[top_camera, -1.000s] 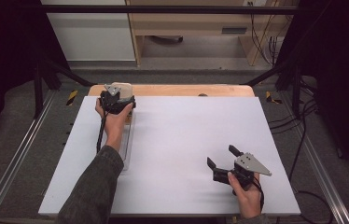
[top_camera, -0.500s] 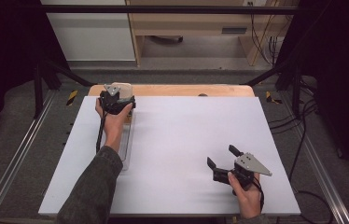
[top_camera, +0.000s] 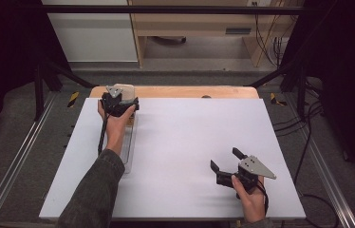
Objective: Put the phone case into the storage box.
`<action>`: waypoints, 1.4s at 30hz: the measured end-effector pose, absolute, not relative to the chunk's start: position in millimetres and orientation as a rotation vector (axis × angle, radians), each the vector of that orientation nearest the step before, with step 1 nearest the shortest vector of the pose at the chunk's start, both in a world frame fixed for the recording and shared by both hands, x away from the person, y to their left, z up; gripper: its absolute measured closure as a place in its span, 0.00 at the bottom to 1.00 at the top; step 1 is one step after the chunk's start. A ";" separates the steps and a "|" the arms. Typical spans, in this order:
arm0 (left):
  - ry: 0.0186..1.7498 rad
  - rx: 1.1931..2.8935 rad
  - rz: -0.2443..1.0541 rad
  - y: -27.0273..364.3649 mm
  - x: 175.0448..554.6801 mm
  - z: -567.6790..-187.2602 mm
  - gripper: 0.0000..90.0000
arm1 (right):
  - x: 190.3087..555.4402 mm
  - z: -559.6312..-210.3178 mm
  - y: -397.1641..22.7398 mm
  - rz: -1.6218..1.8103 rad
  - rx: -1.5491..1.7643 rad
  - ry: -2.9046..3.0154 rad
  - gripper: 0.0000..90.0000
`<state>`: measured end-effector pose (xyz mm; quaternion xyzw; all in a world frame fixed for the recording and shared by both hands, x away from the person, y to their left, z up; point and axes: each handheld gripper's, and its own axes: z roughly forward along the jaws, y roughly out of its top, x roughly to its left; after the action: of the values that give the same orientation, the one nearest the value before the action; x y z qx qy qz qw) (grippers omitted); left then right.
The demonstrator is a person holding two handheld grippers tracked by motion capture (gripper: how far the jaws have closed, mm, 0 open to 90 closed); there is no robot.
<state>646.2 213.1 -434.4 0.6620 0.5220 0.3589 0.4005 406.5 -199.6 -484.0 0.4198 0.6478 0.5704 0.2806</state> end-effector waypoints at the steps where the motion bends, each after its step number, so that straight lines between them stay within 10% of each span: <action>1: 1.322 1.673 0.906 213.1 646.1 -434.4 0.03 | 406.6 -484.0 -199.6 1.530 1.125 1.736 0.05; 42: 1.166 1.724 0.973 208.5 622.2 -413.8 0.04 | 405.0 -482.9 -197.7 1.533 1.124 1.734 0.05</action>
<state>622.2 208.5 -413.8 0.6846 0.4629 0.3862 0.4098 405.0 -197.7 -482.9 0.4192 0.6469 0.5718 0.2807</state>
